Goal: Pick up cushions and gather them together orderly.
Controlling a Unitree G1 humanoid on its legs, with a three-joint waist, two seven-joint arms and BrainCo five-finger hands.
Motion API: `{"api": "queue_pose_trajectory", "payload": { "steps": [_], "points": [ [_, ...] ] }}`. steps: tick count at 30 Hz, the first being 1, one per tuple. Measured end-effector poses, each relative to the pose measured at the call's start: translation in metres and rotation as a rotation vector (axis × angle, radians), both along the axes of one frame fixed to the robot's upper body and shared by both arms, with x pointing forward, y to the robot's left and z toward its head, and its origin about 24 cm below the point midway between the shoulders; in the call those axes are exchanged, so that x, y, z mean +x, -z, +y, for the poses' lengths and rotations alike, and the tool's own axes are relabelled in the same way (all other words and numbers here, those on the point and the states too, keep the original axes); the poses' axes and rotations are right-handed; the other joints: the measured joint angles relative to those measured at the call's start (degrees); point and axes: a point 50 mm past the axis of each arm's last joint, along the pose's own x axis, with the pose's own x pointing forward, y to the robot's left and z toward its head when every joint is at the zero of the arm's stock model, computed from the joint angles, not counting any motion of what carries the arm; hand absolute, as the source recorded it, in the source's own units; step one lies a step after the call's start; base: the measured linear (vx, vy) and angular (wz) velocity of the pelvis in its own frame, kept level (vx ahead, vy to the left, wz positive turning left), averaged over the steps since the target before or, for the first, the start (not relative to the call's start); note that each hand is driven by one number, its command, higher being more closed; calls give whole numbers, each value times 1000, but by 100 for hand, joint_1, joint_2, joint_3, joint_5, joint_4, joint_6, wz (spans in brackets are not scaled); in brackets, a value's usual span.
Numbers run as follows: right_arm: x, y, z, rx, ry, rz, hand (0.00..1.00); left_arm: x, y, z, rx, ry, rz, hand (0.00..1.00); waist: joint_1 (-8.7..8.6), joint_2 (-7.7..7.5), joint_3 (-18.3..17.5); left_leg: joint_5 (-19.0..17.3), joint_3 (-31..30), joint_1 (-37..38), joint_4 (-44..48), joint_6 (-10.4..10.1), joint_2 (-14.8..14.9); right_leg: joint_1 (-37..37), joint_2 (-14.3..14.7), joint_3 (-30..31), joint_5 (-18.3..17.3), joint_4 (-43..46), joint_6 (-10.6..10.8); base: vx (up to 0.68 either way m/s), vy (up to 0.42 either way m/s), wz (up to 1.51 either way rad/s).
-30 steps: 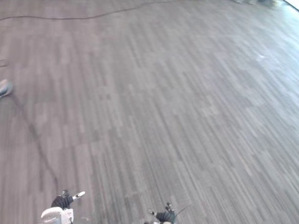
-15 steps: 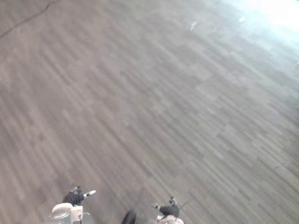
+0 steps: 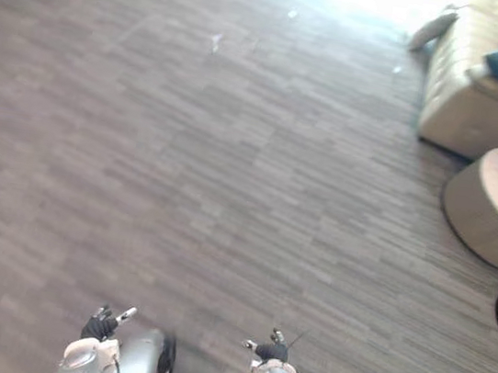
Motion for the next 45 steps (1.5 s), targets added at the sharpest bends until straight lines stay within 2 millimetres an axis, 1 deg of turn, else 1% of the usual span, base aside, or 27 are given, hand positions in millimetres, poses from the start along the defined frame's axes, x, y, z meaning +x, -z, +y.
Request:
{"api": "queue_pose_trajectory", "payload": {
  "steps": [3,4,5,7,8,9,10,11,12,13,15,17,20,23,24,25,26,29,30,32,34,37,40,41,42,44,45],
  "points": [
    [4,-5,-5,-7,18,-39,0,3,2,-9,-5,54,18,0,-196,54,-11,-197,46,892,-754,-158,-7,-1189,-248,-1149,-284,-878,-249,607,79,-10],
    [7,-6,-8,-14,25,-50,0,2,4,-14,-17,69,32,0,-298,51,-9,-195,77,1271,-1082,-204,-11,-1461,-222,-1421,-247,-1828,-271,748,8,19],
    [9,-6,-12,-23,25,-47,0,1,6,-20,-27,97,42,0,-342,55,-10,-185,154,1722,-1448,-220,-51,-1548,-148,-1687,65,-3174,-265,782,-10,23],
    [6,-5,-17,-30,30,-34,0,0,7,-22,-23,134,51,0,-355,2,-22,-181,64,2222,-1680,-226,-201,-1612,-32,-1532,689,-4466,-407,674,-50,27],
    [7,-6,-21,-36,32,-37,0,-3,8,-26,-37,130,62,0,-433,68,-86,-166,-122,2454,-1665,-243,-138,-1574,71,-1333,1394,-4254,-1003,825,-94,23],
    [10,-7,-24,-47,27,-44,0,-6,10,-27,-39,124,71,0,-444,245,-130,-61,-189,2461,-1543,-420,33,-1649,114,-1364,1038,-3878,-1057,983,-150,24],
    [13,-9,-29,-64,23,-54,0,-6,10,-30,-41,133,72,0,-478,378,-111,234,-414,2312,-969,-690,162,-1632,96,-1424,662,-3447,-1073,947,-192,8],
    [14,-10,-33,-72,27,-57,0,-5,10,-34,-50,132,69,0,-532,494,-67,635,-687,1899,155,-688,335,-1415,180,-1490,316,-3307,-1055,778,-182,6],
    [15,-11,-34,-73,29,-59,0,-4,9,-32,-47,123,63,0,-551,580,-31,1185,-901,1494,1124,-702,460,-1203,241,-1494,146,-3348,-1051,753,-125,-16],
    [16,-11,-35,-77,29,-60,0,-5,9,-30,-52,98,62,0,-530,733,32,2004,-1133,759,2723,-973,727,-784,442,-1457,-92,-3503,-1051,584,-42,-24],
    [14,-8,-26,-51,21,-36,0,-1,6,-24,-38,78,35,0,-464,718,130,1540,-1022,-38,4351,-805,1077,28,669,-1272,-357,-3788,-1076,736,-6,-43],
    [9,-4,-14,-9,36,-18,0,4,1,-15,-16,64,-1,0,-389,483,175,1091,-807,-716,4534,-560,1118,876,644,-1115,-556,-4283,-936,754,22,-35],
    [-1,2,-9,10,42,26,0,12,-9,-8,0,35,-73,0,-209,352,146,580,-385,-1927,2832,-432,983,1905,391,-812,-788,-5046,-529,660,116,-38],
    [-1,2,-9,0,29,29,0,6,-7,-6,0,14,-71,0,-102,348,114,932,-342,-2255,642,-604,551,2464,67,-478,-1067,-5317,-173,749,292,-63],
    [-6,4,-12,-8,32,46,0,0,-5,-5,-9,-7,-61,0,-47,417,68,1601,-441,-2243,251,-595,498,2615,68,-220,-1118,-5337,-175,950,472,-65],
    [-9,8,-1,20,26,77,0,4,-7,0,8,3,-67,0,2,177,-88,1370,-301,-2219,459,-398,305,2601,-226,121,-965,-5196,-377,811,404,-42],
    [-10,9,3,28,22,81,0,5,-8,0,12,5,-68,0,-17,84,-152,1237,-247,-2221,593,-253,258,2465,-334,257,-729,-4979,-307,961,514,-43],
    [-15,10,0,22,33,88,0,0,-5,8,32,7,-39,0,29,-152,-129,401,42,-1454,956,93,-33,1612,-673,983,426,-2202,652,648,358,-30],
    [-16,10,0,20,33,89,0,-2,-3,8,29,9,-22,0,14,-140,-124,257,40,-1197,932,97,-107,1343,-674,1021,546,-1428,742,780,334,-17],
    [-12,6,-2,8,19,46,0,-8,1,2,14,15,10,0,-94,31,-56,-170,46,-133,466,97,-232,405,-597,632,305,189,381,706,235,-25],
    [-4,1,-4,2,18,0,0,-13,4,-1,15,31,32,0,-227,108,-57,-327,64,532,-25,71,-251,-360,-569,-62,-16,155,153,542,97,-8],
    [5,-6,-8,-5,35,-53,0,-14,7,-2,25,65,63,0,-298,91,-42,-488,44,1376,-625,-180,-256,-1366,-426,-948,-136,-1444,4,553,41,8],
    [6,-8,-15,-13,55,-63,0,-12,8,-9,13,104,72,0,-417,88,-49,-548,-186,2232,-1408,-195,-349,-1556,-106,-1298,581,-4223,-167,682,-34,45],
    [8,-9,-17,-16,51,-67,0,-13,9,-11,6,105,76,0,-463,118,-58,-548,-274,2369,-1468,-195,-336,-1575,-60,-1211,847,-4172,-389,957,-107,93],
    [8,-9,-22,-30,40,-65,0,-18,12,-21,-23,124,93,0,-572,305,-242,-478,-685,2448,-1276,-294,-95,-1628,49,-1115,1058,-3640,-923,819,-130,71],
    [10,-10,-28,-53,34,-67,0,-18,13,-29,-38,134,93,0,-543,510,-244,-256,-912,2261,-569,-427,91,-1565,35,-1256,637,-3213,-902,812,-144,38],
    [11,-11,-36,-69,40,-65,0,-13,12,-33,-49,137,80,0,-564,654,-195,345,-1133,1798,698,-412,201,-1313,64,-1313,250,-3071,-849,781,-163,2]
  ]
}}
